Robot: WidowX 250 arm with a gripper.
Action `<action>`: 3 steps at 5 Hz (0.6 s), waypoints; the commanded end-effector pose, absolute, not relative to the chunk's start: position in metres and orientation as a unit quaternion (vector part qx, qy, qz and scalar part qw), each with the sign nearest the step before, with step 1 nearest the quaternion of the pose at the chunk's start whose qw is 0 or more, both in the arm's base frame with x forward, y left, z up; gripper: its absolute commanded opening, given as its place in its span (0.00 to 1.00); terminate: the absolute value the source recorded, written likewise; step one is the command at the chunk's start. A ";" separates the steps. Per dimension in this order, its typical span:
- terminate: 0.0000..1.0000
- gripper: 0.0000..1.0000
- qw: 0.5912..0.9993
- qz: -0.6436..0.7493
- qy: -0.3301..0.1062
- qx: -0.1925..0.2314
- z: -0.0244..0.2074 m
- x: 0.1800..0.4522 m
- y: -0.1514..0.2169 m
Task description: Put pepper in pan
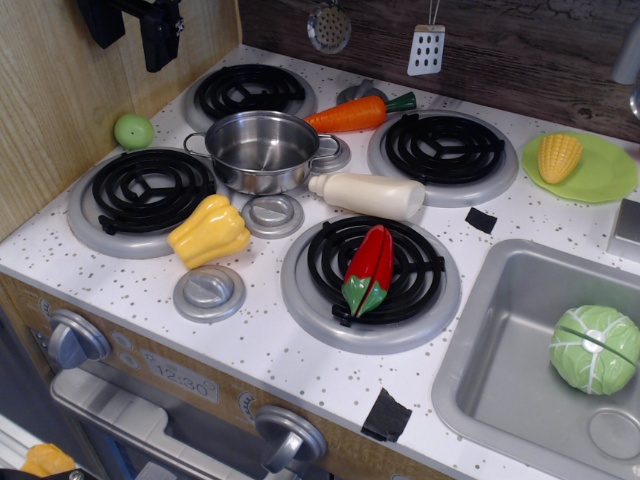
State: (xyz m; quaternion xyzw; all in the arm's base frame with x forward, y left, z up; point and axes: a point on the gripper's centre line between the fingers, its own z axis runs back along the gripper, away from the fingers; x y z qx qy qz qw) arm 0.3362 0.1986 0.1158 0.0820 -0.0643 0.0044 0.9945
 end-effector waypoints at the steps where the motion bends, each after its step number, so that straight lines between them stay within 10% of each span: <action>1: 0.00 1.00 0.995 0.004 -0.064 0.082 0.116 0.336 0.199; 3: 0.00 1.00 0.995 0.060 -0.027 0.069 0.137 0.320 0.116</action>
